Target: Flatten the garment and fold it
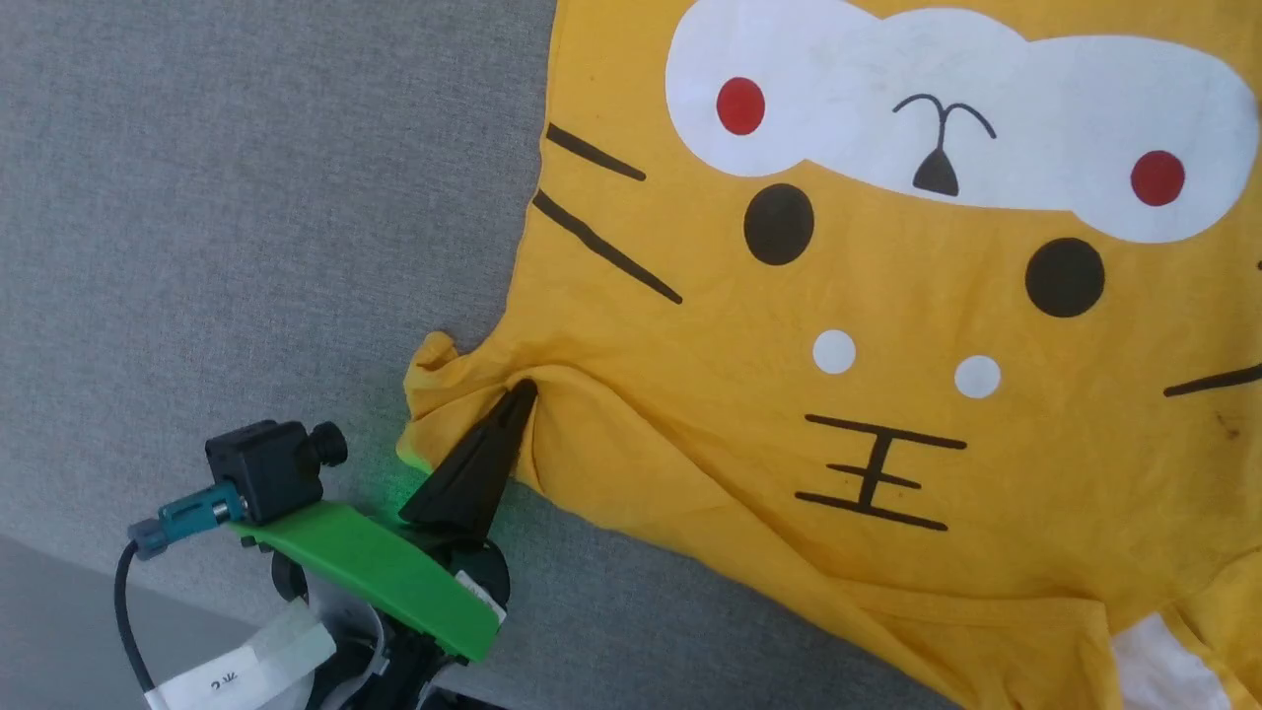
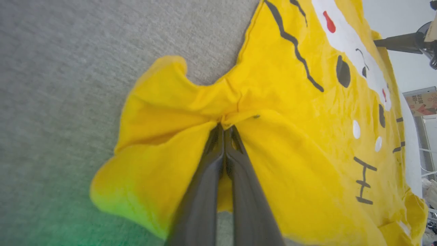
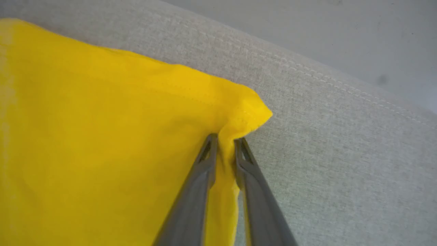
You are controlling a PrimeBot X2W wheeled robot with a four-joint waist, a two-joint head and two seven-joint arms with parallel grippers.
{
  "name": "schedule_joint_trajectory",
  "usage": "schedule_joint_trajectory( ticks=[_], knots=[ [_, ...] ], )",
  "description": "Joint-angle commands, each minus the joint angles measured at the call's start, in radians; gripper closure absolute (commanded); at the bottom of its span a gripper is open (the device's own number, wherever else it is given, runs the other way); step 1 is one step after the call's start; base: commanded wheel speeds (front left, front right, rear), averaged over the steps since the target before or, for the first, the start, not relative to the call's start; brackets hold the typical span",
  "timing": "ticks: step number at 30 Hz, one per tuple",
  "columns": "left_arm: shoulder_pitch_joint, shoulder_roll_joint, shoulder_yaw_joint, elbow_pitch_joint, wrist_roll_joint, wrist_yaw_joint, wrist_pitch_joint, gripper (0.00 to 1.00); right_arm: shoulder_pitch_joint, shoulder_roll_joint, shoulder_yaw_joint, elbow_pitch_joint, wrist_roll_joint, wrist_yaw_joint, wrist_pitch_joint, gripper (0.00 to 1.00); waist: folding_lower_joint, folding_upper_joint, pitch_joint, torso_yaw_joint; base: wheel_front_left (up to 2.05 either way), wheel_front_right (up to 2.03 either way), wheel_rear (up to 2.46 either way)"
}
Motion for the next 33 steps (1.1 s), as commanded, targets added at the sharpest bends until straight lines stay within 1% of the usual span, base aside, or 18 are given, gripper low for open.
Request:
schedule_joint_trajectory(
  ticks=[1,2,3,7,10,13,17,19,23,26,30,33],
  knots=[
    [-0.003,0.014,0.013,0.068,-0.008,0.031,0.014,1.0,0.044,-0.001,-0.013,0.002,0.006,-0.001,-0.015,1.0,0.0,-0.0001,-0.028,-0.011,0.0,0.0,0.0],
    [-0.005,0.011,0.016,0.073,-0.013,0.029,0.012,1.0,0.048,0.001,-0.022,-0.004,0.01,-0.001,-0.035,1.0,0.0,-0.0001,-0.041,-0.014,0.0,0.0,0.0],
    [-0.011,0.011,0.022,0.102,-0.019,0.025,0.01,1.0,0.069,0.012,-0.04,-0.009,0.04,-0.001,-0.1,1.0,0.0,-0.0001,-0.101,-0.032,0.0,0.0,0.0],
    [-0.008,0.016,0.03,0.14,-0.018,0.032,0.007,1.0,0.123,0.012,-0.043,-0.009,0.12,-0.001,-0.17,1.0,0.0,-0.0001,-0.207,-0.073,0.0,0.0,0.0],
    [0.001,0.021,0.033,0.164,-0.012,0.043,0.006,1.0,0.187,-0.016,-0.013,-0.026,0.18,-0.001,-0.216,1.0,0.0,-0.0001,-0.29,-0.11,0.0,0.0,0.0],
    [0.014,0.019,0.028,0.188,-0.009,0.052,0.005,1.0,0.286,-0.055,0.023,-0.06,0.262,-0.001,-0.262,1.0,0.0,-0.0001,-0.391,-0.155,0.0,0.0,0.0],
    [0.04,0.027,0.019,0.208,0.013,0.063,-0.005,1.0,0.453,-0.106,0.079,-0.144,0.374,-0.001,-0.287,1.0,0.0,-0.0001,-0.509,-0.214,0.0,0.0,0.0],
    [0.058,0.03,0.013,0.215,0.016,0.071,-0.003,1.0,0.555,-0.131,0.103,-0.199,0.428,-0.001,-0.277,1.0,0.0,-0.0001,-0.553,-0.24,0.0,0.0,0.0],
    [0.083,0.036,-0.005,0.227,0.031,0.085,0.004,1.0,0.775,-0.16,0.11,-0.321,0.5,-0.001,-0.258,1.0,0.0,-0.0001,-0.618,-0.281,0.0,0.0,0.0],
    [0.097,0.029,-0.016,0.235,0.032,0.093,0.004,1.0,0.944,-0.151,0.096,-0.403,0.526,-0.001,-0.248,1.0,0.0,-0.0001,-0.648,-0.297,0.0,0.0,0.0],
    [0.105,0.025,-0.023,0.247,0.032,0.093,0.003,1.0,1.182,-0.082,0.094,-0.488,0.566,-0.001,-0.234,1.0,0.0,-0.0001,-0.668,-0.309,0.0,0.0,0.0],
    [0.103,0.024,-0.027,0.253,0.032,0.092,0.005,1.0,1.311,-0.022,0.103,-0.505,0.591,-0.001,-0.228,1.0,0.0,-0.0001,-0.674,-0.305,0.0,0.0,0.0]
  ],
)
